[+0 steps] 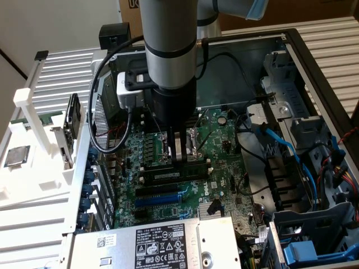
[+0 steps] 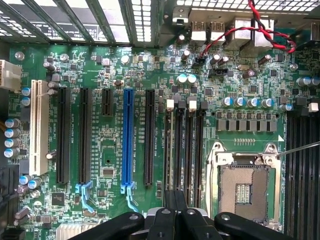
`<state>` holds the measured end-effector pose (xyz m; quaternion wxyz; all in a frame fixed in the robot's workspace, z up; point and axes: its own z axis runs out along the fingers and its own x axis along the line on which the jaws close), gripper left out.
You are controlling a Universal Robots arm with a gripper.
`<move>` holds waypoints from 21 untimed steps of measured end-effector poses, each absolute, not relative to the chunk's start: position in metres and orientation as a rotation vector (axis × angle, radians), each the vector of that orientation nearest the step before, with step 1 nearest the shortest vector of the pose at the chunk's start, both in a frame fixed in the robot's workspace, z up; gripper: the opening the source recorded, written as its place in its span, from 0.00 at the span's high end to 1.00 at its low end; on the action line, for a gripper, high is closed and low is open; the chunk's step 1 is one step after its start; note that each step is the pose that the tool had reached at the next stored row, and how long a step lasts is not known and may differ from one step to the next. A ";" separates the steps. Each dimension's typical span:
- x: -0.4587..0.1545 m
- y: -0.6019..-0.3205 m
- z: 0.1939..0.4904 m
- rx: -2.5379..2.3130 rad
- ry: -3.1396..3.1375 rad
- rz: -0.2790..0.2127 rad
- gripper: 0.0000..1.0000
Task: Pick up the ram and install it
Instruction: 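Press down the ram until it locks into place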
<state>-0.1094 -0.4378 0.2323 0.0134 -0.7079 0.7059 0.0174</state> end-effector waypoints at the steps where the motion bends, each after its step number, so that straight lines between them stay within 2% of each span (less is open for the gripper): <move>1: -0.109 -0.438 0.232 -2.205 2.199 0.054 0.90; 21: -0.109 -0.439 0.231 -2.210 2.204 0.066 0.90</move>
